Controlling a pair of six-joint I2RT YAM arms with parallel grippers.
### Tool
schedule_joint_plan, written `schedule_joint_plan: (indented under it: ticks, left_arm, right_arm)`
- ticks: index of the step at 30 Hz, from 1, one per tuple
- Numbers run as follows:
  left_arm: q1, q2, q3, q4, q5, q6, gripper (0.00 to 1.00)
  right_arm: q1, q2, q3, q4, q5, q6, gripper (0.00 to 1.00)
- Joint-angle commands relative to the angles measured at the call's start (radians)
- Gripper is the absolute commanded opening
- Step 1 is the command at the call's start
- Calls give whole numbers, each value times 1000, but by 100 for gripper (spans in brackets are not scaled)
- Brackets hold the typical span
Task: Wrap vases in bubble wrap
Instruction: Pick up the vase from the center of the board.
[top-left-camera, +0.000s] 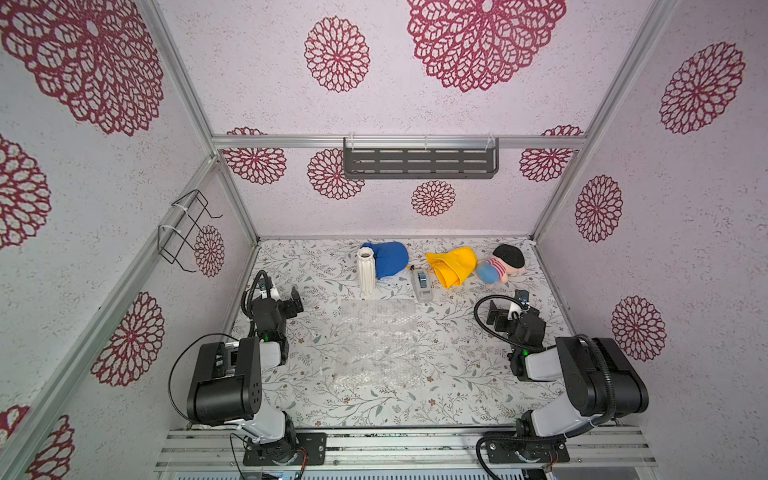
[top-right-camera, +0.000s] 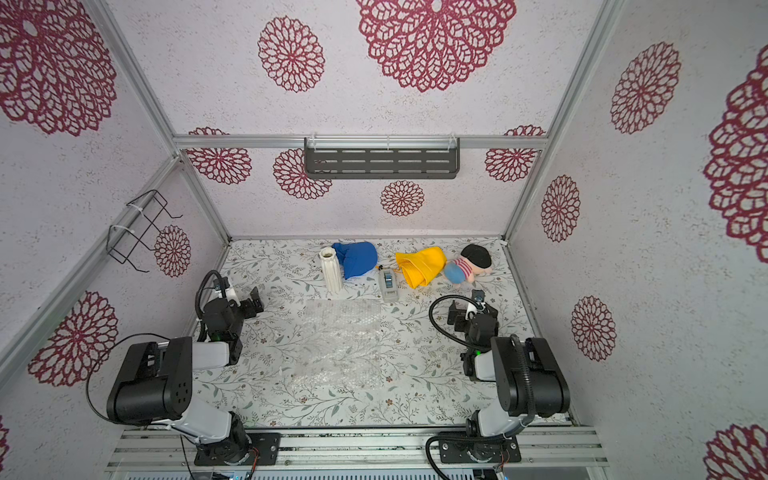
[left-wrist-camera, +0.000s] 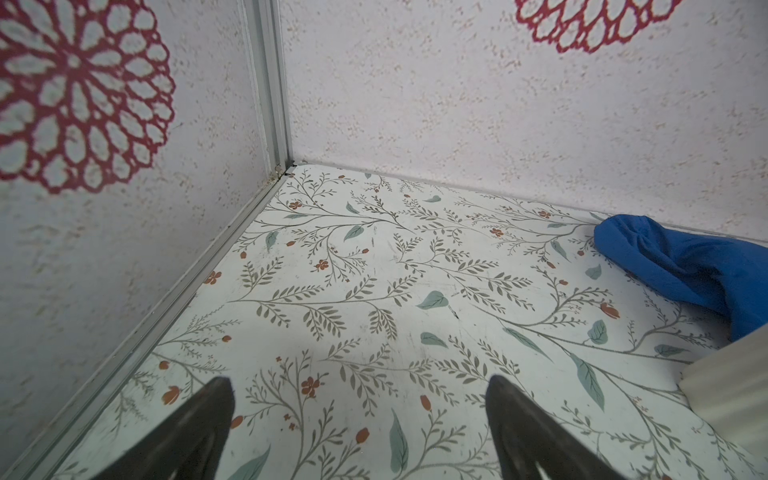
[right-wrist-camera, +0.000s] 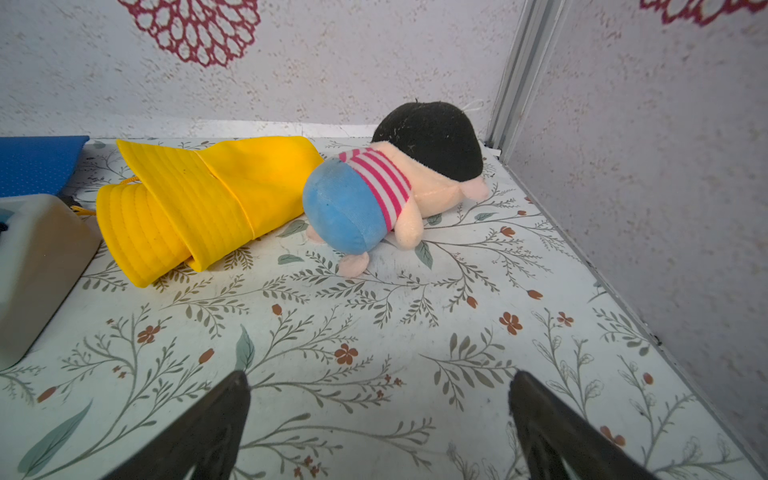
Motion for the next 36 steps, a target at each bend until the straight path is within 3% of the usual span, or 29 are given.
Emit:
schedule_joint_plan:
  ticks: [1, 36]
  left_arm:
    - [-5, -26, -13, -6, 9, 0, 97]
    - [-6, -26, -13, -6, 8, 2, 97]
  right_arm:
    - [5, -32, -4, 26, 16, 9, 99]
    - [5, -32, -3, 25, 18, 9, 99]
